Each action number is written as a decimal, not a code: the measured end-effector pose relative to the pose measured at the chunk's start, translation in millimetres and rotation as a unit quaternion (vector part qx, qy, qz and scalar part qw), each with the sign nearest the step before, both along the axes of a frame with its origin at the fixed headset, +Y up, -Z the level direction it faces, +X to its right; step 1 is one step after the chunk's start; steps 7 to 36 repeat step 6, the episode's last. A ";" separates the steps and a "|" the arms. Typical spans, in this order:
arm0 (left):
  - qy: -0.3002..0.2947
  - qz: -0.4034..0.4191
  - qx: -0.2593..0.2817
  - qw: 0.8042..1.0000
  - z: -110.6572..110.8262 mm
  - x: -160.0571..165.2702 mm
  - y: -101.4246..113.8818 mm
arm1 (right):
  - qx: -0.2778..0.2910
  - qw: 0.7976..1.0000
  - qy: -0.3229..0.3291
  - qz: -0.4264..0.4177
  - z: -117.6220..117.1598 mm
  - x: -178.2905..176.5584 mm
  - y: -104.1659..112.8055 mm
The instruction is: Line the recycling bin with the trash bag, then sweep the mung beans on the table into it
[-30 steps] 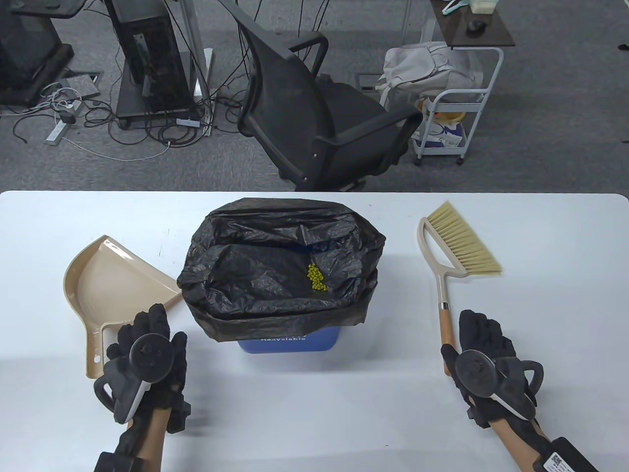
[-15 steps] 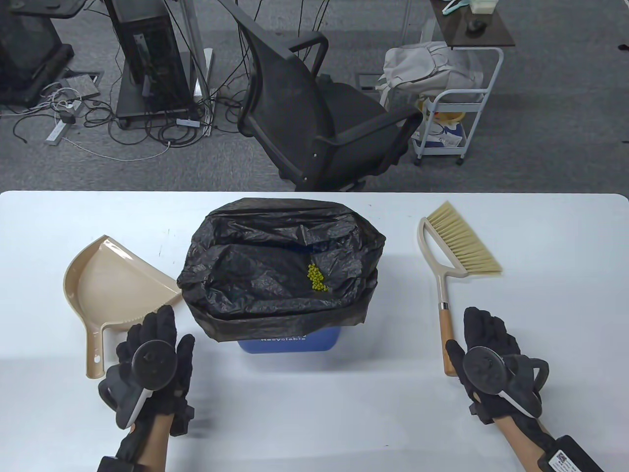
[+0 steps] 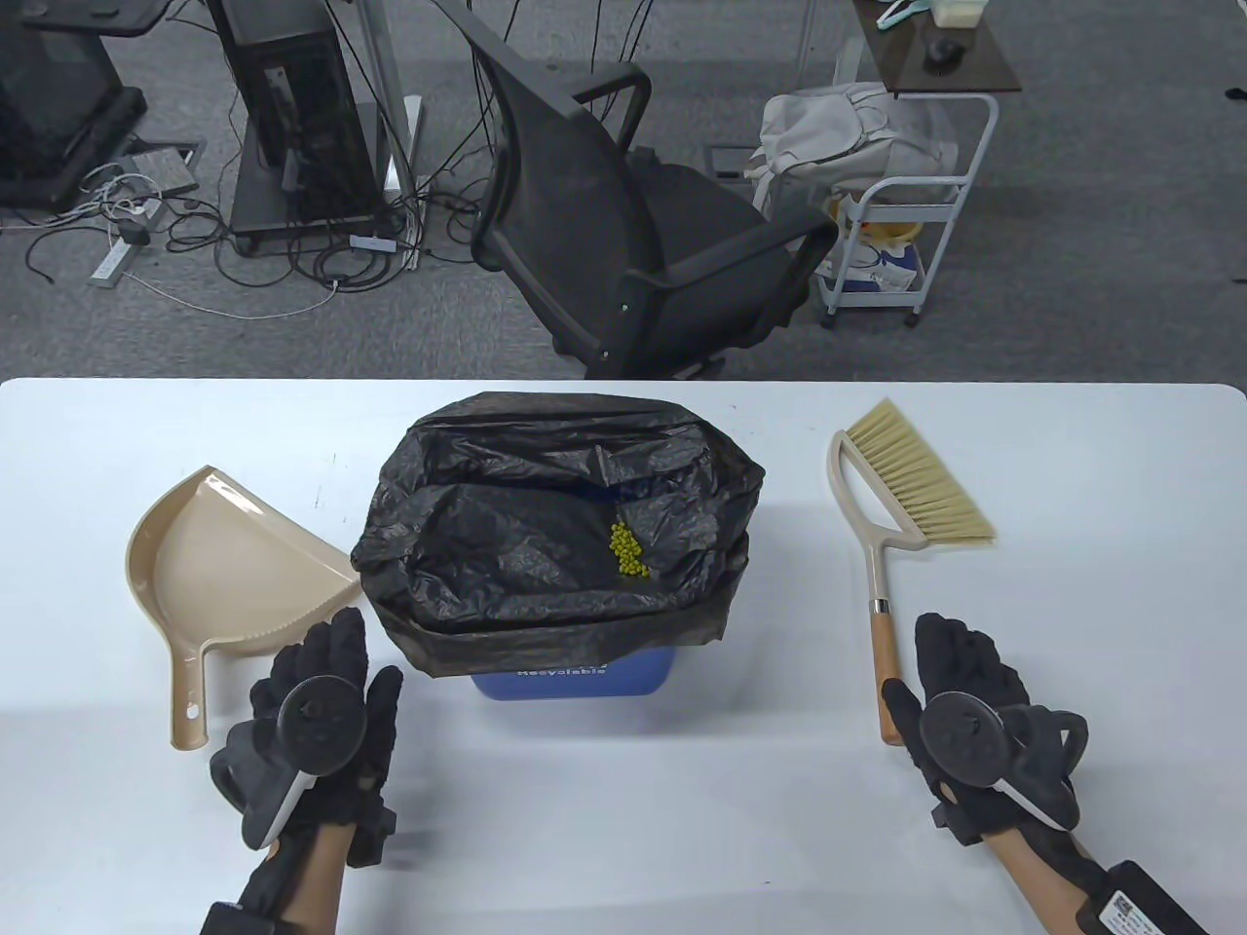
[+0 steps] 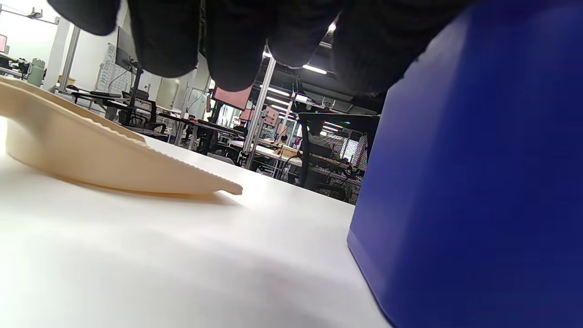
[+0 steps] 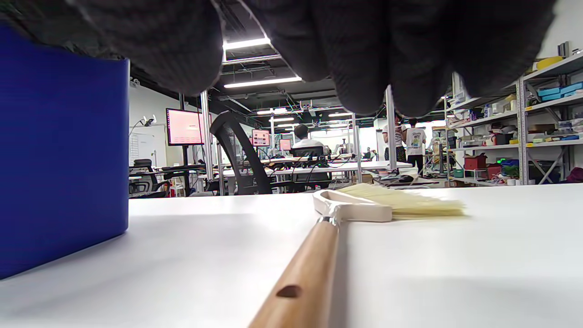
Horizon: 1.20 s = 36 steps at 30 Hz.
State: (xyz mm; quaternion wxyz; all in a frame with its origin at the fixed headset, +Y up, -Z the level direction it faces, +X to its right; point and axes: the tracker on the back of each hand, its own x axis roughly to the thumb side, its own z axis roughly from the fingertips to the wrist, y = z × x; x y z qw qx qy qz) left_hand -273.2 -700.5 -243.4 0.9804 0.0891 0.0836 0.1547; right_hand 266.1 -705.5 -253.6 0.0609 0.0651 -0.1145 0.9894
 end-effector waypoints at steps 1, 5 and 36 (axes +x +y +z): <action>-0.002 0.000 0.000 1.000 0.5 0.6 0.1 | -0.001 1.000 0.001 0.000 0.3 -0.3 0.0; -0.006 0.000 0.005 1.000 3.2 2.7 1.1 | -0.002 1.000 0.002 0.003 0.7 -2.2 -0.5; -0.007 0.001 0.006 1.000 4.0 3.2 1.5 | -0.005 1.000 0.002 0.004 0.8 -2.7 -0.8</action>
